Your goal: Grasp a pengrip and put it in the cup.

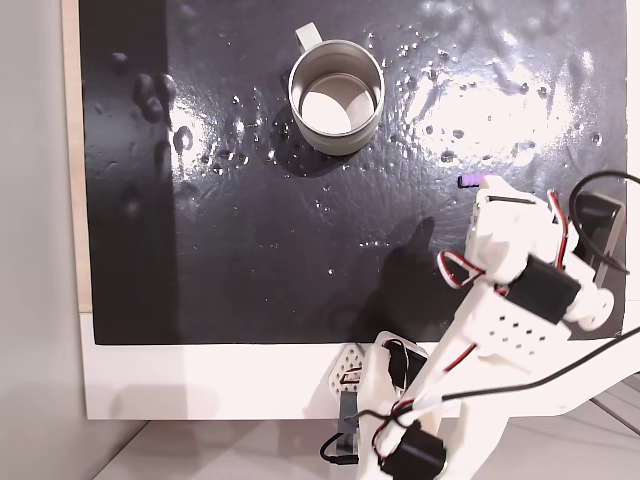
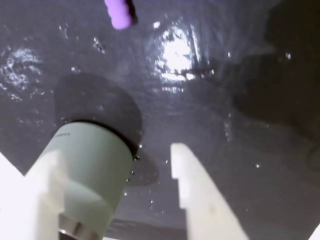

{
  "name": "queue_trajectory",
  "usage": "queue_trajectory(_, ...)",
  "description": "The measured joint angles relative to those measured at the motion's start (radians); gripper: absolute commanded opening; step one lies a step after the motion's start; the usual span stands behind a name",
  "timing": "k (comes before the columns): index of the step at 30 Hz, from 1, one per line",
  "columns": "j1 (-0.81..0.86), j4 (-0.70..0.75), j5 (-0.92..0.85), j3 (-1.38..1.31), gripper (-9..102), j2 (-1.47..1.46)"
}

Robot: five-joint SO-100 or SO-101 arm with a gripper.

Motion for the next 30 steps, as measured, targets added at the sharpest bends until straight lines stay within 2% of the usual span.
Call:
queue_trajectory(11, 0.026, -0.107, -0.127, -0.084, 22, -0.268)
queue_trajectory(30, 0.026, -0.310, -0.187, -0.086, 20, -0.611)
